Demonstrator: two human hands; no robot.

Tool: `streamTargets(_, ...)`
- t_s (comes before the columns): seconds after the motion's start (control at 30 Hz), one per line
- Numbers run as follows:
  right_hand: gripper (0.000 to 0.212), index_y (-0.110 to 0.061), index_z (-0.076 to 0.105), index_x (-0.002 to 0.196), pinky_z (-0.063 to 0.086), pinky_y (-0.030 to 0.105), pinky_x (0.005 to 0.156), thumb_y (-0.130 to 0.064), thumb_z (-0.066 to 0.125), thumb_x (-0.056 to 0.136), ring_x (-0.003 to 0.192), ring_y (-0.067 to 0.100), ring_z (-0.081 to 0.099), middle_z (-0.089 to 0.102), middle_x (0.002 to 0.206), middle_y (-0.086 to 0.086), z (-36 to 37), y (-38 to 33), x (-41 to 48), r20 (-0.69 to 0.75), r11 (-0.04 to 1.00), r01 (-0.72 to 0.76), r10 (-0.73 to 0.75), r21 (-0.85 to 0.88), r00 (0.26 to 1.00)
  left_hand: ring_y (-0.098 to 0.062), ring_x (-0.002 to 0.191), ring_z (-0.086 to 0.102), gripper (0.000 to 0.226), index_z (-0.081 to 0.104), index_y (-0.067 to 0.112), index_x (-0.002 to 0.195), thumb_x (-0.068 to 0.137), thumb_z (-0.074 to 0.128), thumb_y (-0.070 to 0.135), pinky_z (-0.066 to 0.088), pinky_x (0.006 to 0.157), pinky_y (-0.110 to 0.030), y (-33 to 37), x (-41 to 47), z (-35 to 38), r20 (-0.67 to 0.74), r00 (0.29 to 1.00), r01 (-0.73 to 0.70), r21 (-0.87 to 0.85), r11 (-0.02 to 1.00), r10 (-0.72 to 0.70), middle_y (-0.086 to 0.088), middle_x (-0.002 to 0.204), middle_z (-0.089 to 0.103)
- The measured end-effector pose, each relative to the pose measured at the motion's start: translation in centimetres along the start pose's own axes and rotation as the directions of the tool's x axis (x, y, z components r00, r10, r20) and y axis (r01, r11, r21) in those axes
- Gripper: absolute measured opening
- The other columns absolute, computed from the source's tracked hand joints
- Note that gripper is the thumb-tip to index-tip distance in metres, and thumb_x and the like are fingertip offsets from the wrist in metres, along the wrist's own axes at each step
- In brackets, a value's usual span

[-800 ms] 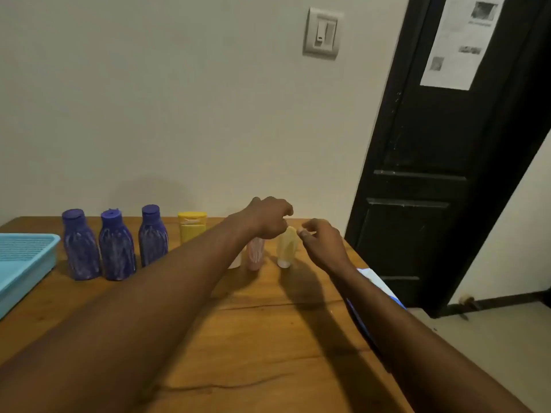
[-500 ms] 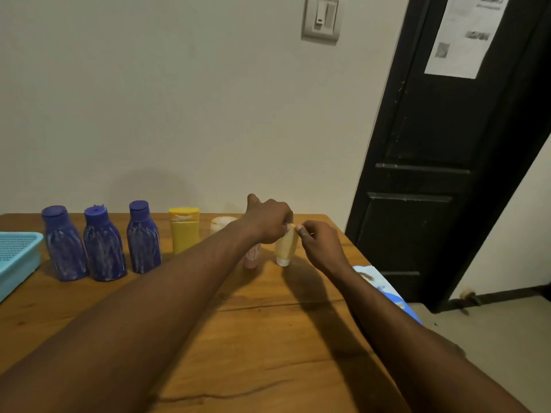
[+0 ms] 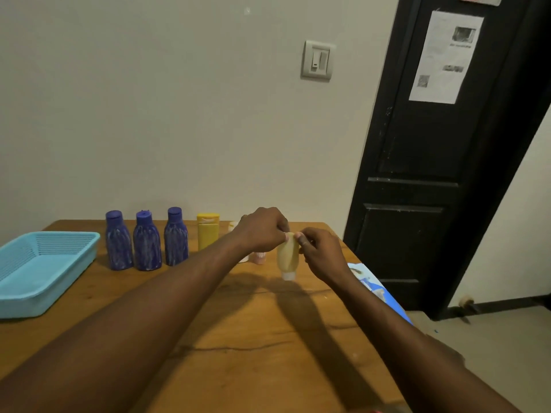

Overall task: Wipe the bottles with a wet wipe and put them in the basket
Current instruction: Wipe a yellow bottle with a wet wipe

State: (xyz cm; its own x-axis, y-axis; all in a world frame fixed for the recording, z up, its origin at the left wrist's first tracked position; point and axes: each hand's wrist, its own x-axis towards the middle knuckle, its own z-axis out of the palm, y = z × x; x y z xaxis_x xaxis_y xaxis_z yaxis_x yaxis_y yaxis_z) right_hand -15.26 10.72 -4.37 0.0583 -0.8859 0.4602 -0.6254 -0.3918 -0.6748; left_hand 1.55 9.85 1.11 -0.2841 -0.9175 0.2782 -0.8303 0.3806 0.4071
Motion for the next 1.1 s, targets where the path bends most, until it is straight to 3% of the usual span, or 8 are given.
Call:
streamTargets(0.1,0.024,-0.013,0.072,0.096,0.060,0.052,0.077,-0.027,0.055,0.104,0.082,0.021,0.069,0.072,0.087,0.004,-0.2,-1.3,-2.3,0.024,1.000,-0.004,0.003,0.026,1.000,-0.019,0.094,0.070,0.022,0.078,0.013,0.112,0.094,0.068,0.019,0.061,0.085,-0.046,0.7,-2.9,-1.0,0.007,1.000,-0.016,-0.045,0.999,0.016,-0.002,0.111,0.074)
streamTargets(0.27,0.015,-0.028,0.068,0.093,0.061,0.050,0.079,-0.026,0.057,0.103,0.084,0.016,0.069,0.072,0.089,-0.003,-0.4,-3.6,-6.1,0.059,0.998,0.007,-0.010,0.061,0.998,-0.019,0.091,0.070,0.021,0.080,0.012,0.108,0.092,0.069,0.020,0.061,0.083,-0.047,1.4,-7.5,-2.0,-0.015,0.999,-0.035,-0.013,0.999,0.035,-0.005,0.106,0.076)
streamTargets(0.53,0.015,-0.017,0.072,0.104,0.061,0.046,0.083,-0.020,0.057,0.103,0.089,0.016,0.069,0.073,0.095,0.001,0.3,-5.4,-10.5,0.110,0.995,-0.001,-0.009,0.095,0.994,-0.019,0.097,0.069,0.025,0.079,0.013,0.115,0.094,0.068,0.020,0.059,0.087,-0.042,1.1,-12.5,-1.1,-0.022,1.000,-0.013,0.000,1.000,0.013,-0.006,0.115,0.076)
streamTargets(1.1,0.016,-0.014,0.074,0.107,0.059,0.038,0.079,-0.018,0.059,0.102,0.084,0.012,0.066,0.072,0.091,-0.002,1.1,-5.4,-12.3,0.152,0.996,-0.031,0.018,0.081,0.988,-0.018,0.102,0.068,0.030,0.075,0.014,0.122,0.096,0.066,0.025,0.059,0.087,-0.038,0.4,-15.1,0.2,-0.010,0.999,0.043,-0.082,0.996,-0.044,-0.005,0.121,0.074)
